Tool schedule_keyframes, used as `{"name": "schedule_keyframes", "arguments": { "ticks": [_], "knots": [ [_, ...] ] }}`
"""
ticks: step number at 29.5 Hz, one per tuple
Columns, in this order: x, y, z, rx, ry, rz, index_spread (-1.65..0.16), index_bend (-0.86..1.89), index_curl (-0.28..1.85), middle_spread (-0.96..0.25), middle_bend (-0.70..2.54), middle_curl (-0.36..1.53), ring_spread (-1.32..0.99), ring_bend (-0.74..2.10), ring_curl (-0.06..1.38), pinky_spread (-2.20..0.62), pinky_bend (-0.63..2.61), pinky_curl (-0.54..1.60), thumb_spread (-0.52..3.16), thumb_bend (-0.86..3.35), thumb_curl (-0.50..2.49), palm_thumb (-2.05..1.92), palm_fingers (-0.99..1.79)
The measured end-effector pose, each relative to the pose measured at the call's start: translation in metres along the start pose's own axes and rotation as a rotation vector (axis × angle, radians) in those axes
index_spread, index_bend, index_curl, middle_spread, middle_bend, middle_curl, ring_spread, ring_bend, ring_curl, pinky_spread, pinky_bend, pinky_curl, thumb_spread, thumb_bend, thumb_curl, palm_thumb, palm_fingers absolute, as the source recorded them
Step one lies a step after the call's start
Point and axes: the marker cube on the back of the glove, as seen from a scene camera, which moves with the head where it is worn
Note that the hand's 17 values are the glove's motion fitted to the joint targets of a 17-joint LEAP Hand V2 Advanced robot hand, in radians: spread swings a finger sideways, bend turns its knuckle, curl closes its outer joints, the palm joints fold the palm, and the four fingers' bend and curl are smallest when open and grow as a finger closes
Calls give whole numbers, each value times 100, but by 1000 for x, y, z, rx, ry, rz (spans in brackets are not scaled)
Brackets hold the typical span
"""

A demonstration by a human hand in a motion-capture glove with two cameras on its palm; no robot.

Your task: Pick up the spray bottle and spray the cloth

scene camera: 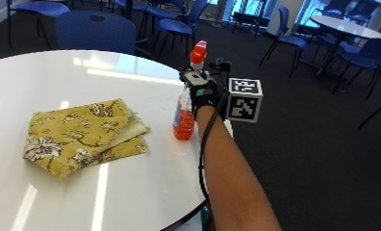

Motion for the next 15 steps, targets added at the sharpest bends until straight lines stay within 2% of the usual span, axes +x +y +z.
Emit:
{"name": "schedule_keyframes", "arguments": {
  "ticks": [9, 15],
  "knots": [
    [-17, -10, 9, 4, 44, -63, -32, 30, 47, -26, 51, 49, -27, 45, 43, -12, 13, 19, 51, -2, 58, 98, 119],
    [-20, -10, 12, 12, 65, -95, -32, 35, 50, -26, 58, 51, -25, 49, 44, -5, 4, 14, 48, -3, 61, 98, 115]
  ]
}}
